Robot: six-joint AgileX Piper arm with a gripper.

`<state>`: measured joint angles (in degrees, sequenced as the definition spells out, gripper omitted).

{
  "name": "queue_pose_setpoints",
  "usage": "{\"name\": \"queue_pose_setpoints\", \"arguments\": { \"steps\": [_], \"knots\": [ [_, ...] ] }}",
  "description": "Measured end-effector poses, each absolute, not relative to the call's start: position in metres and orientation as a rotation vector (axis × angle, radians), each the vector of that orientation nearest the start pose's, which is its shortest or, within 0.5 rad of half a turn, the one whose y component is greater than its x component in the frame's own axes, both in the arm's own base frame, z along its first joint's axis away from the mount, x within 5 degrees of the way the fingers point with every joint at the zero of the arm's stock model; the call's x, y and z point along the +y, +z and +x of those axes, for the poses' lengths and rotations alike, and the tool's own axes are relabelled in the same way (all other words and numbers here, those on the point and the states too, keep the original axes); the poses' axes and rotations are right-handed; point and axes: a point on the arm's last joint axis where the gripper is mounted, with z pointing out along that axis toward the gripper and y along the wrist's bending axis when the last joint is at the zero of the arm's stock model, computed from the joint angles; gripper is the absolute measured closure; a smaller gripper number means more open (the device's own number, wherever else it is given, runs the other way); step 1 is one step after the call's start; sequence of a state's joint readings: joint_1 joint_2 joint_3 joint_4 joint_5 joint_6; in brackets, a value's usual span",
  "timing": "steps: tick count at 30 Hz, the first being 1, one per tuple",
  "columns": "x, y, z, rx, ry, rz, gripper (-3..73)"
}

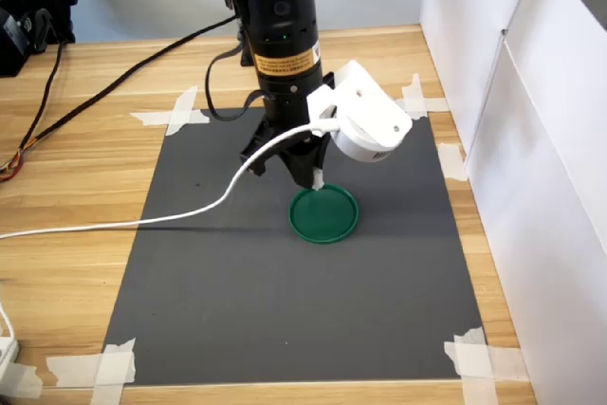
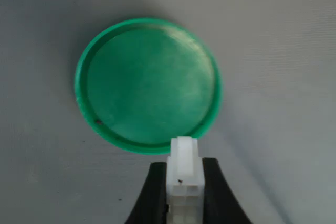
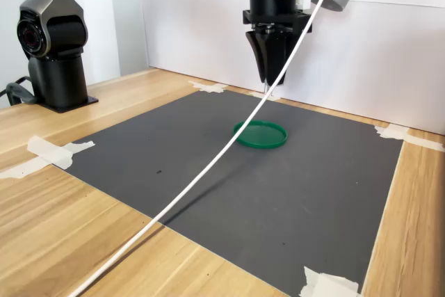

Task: Grasp a white terminal and put it in the green lid.

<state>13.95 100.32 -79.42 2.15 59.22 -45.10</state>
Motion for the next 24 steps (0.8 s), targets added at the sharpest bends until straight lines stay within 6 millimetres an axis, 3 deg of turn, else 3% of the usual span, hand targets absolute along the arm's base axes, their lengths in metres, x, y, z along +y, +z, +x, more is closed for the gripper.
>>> {"name": "queue_pose_setpoints", "arguments": {
  "steps": [6, 16, 24],
  "knots": [
    [0.088, 0.234, 0.341, 2.470, -0.060, -1.500, 60.4],
    [0.103, 0.223, 0.339, 2.417, -0.048, -1.576, 60.4],
    [0.111, 0.205, 0.341, 2.486, -0.058, -1.569, 60.4]
  ]
}}
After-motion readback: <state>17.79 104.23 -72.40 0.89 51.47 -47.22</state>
